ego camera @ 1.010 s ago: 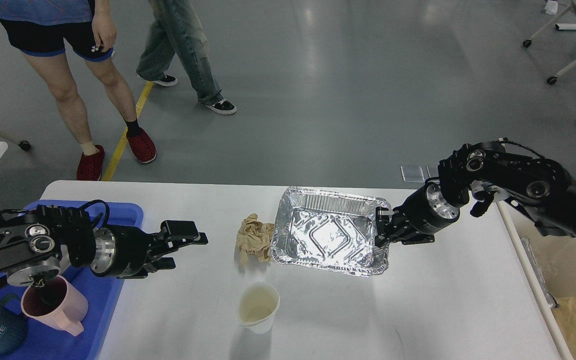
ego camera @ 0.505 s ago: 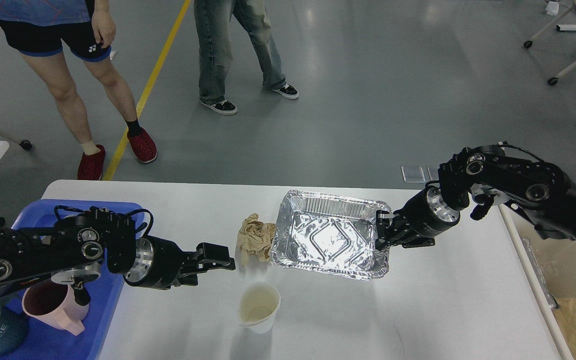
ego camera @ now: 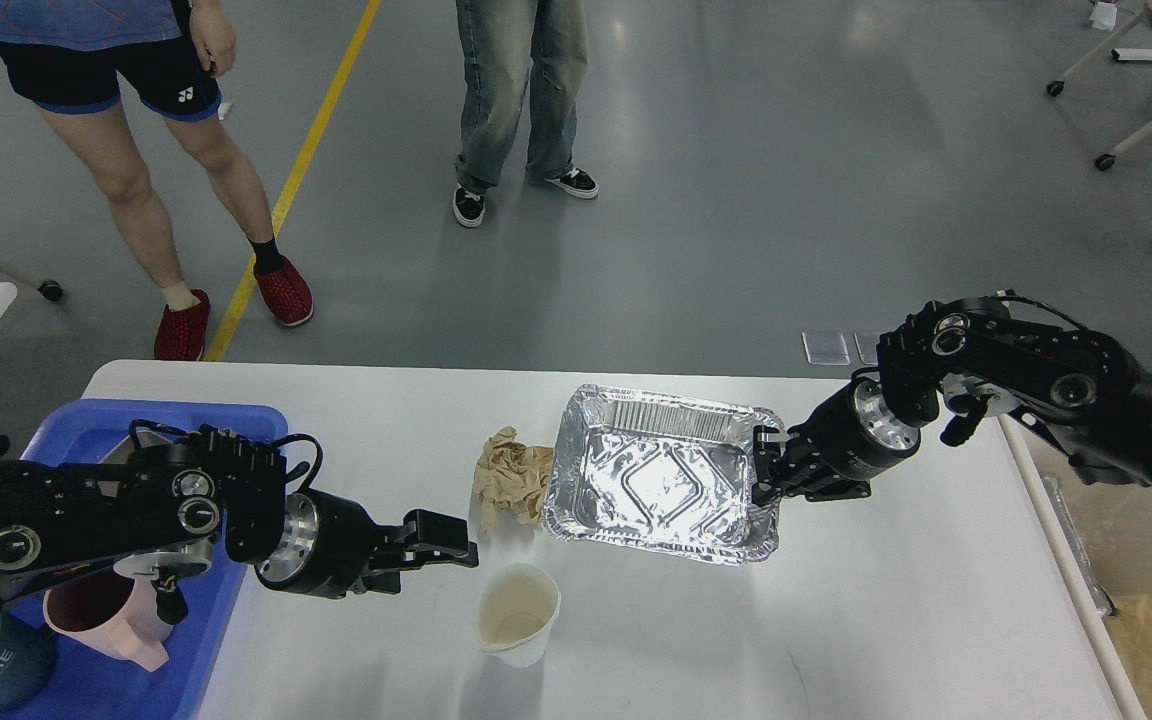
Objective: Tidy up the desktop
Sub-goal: 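Reach the left gripper to the white paper cup and grasp it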
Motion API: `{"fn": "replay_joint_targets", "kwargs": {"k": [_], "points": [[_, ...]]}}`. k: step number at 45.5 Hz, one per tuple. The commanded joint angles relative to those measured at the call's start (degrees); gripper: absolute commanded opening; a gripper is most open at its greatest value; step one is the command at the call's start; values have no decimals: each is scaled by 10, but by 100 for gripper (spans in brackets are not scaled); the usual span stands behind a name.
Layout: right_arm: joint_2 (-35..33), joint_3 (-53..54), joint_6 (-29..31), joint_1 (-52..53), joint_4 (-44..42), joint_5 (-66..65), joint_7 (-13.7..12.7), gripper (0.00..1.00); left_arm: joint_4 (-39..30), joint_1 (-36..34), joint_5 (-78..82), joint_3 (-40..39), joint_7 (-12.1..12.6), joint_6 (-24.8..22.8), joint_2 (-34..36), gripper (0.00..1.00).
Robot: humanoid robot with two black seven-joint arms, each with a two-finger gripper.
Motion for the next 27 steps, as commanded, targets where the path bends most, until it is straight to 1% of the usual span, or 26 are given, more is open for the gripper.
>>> {"fn": "replay_joint_targets", "kwargs": {"k": [1,21,27], "points": [[0,1,-1,0,0,0,0,0,2,0,0,2,-1,0,-7,96],[-6,5,-1,-6,1,0,0,0,68,11,0,4,-6,13,-70,95],[-6,5,-2,-8,1,0,0,0,74,19,0,3,-4,19,-83,95]]}}
